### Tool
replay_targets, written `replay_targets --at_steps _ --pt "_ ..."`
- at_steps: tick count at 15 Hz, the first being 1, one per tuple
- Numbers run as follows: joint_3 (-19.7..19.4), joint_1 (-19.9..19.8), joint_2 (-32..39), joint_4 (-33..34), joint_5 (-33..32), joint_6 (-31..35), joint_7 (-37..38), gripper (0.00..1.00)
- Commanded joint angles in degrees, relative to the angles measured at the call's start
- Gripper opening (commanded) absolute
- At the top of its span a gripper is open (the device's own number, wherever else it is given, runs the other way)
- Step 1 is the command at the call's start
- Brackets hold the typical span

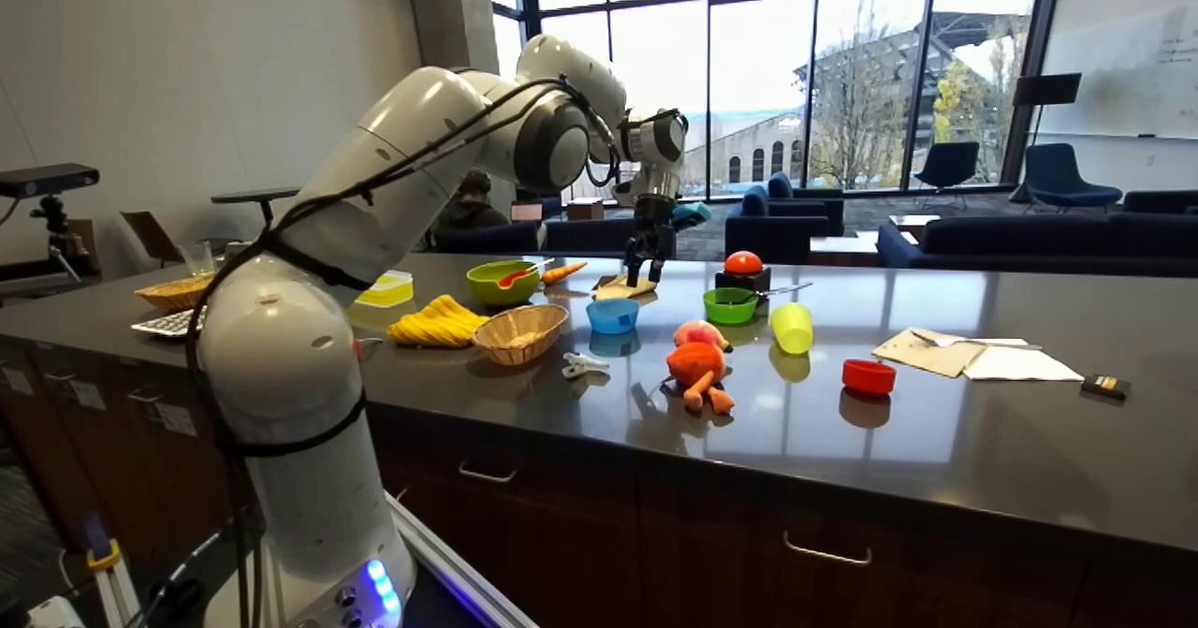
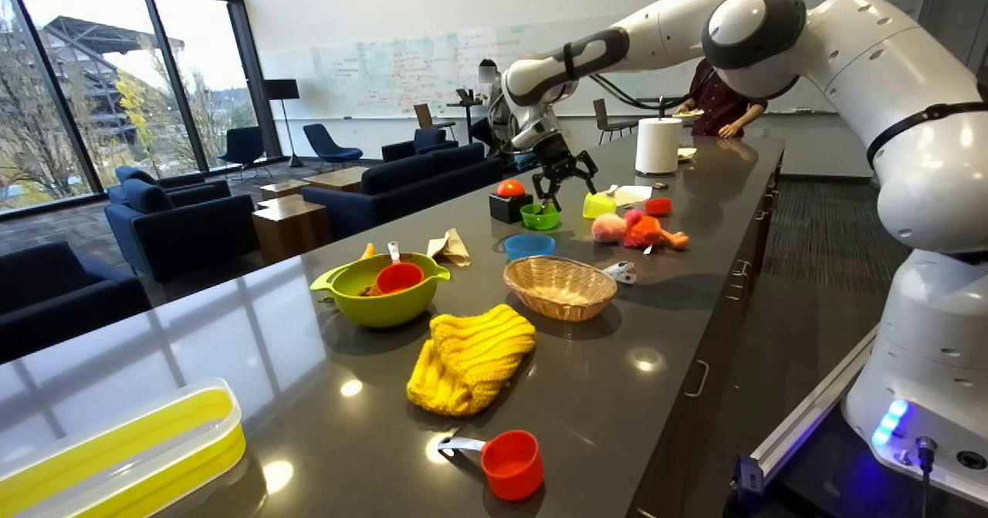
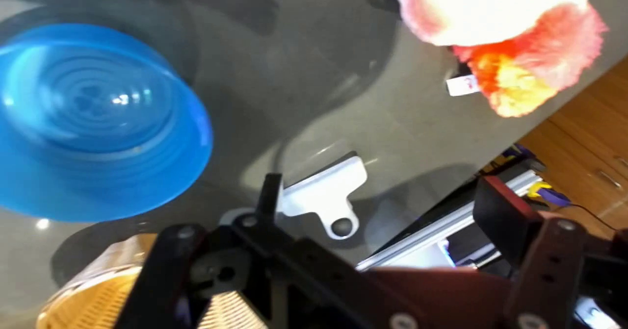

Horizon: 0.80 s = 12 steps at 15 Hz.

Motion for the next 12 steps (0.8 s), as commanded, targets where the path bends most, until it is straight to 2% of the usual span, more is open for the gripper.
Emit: replay_targets --at_steps 1,2,3,4,7,8,9,12 --pt "-5.07 -0.41 -10.66 -12.19 9.01 14.63 -3.14 1.0" --pt "2.57 -5.46 -10.89 -15.19 4.1 17.96 -2.14 1.0" --pt "-7.07 -0.14 -14.71 -17.66 9.2 22.88 -6.34 1.0" --pt "-8.08 0.43 -16.38 -20.3 9.0 26.68 -7.74 1.0" --pt "-14.31 4.5 -21.11 -28.69 6.63 35.77 -13.28 1.0" --pt "-3.65 -2.55 -20.23 -31.34 -1.17 36.48 -9.99 1.0" --pt "-3.91 -2.19 -20.7 -33.63 -3.58 36.8 -10.43 1.0" --pt "8.73 -10.64 -18.11 -38.52 -8.7 31.79 -9.97 1.0"
